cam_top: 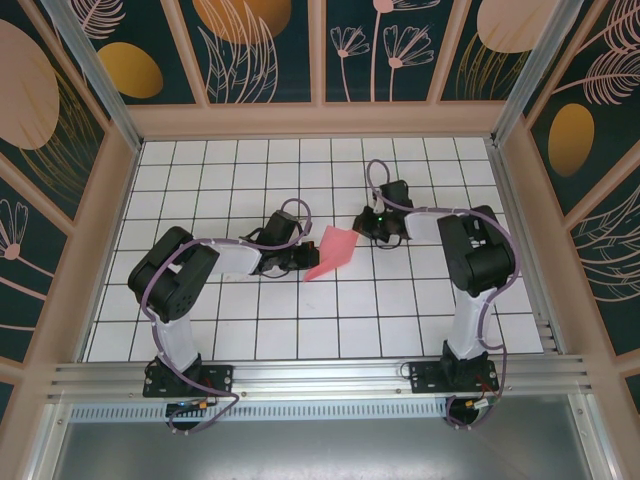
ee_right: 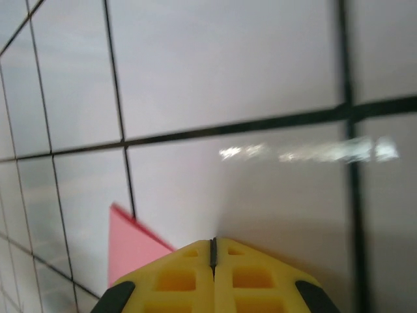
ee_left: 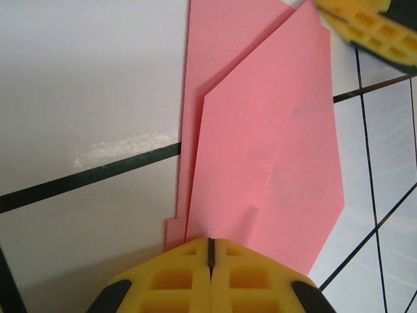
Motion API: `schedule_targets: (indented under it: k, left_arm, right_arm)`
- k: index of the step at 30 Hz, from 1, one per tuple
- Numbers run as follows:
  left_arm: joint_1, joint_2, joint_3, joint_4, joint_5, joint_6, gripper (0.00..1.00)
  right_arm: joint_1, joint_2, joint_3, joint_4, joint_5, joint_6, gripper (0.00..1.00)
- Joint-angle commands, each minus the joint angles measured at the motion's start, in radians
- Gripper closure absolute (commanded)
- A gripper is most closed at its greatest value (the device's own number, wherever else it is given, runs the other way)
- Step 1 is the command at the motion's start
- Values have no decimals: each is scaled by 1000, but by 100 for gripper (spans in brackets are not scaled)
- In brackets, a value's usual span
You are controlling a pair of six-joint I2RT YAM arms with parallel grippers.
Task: Fold a paper plane with a square sheet of paper (pick it up from the middle)
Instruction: Fourth fold the wing at the center of the table.
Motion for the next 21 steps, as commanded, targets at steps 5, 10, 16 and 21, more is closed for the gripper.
schedule_targets:
  k: [5,10,16,21]
  left_arm:
    - [2,76,-52,-135,-47,14,100]
    - [2,75,-62,-117,-50,7,100]
    - [1,83,-60,-116,-56,20,100]
    - [1,79,-61,-115,-61,30,100]
  right_arm:
    - [79,-154,-21,-20,17,15,100]
    - [173,-146,-72,36,-22,56,100]
    - [198,-68,-49,44,-16,40,100]
    - [166,-8,-14,3,17,3,100]
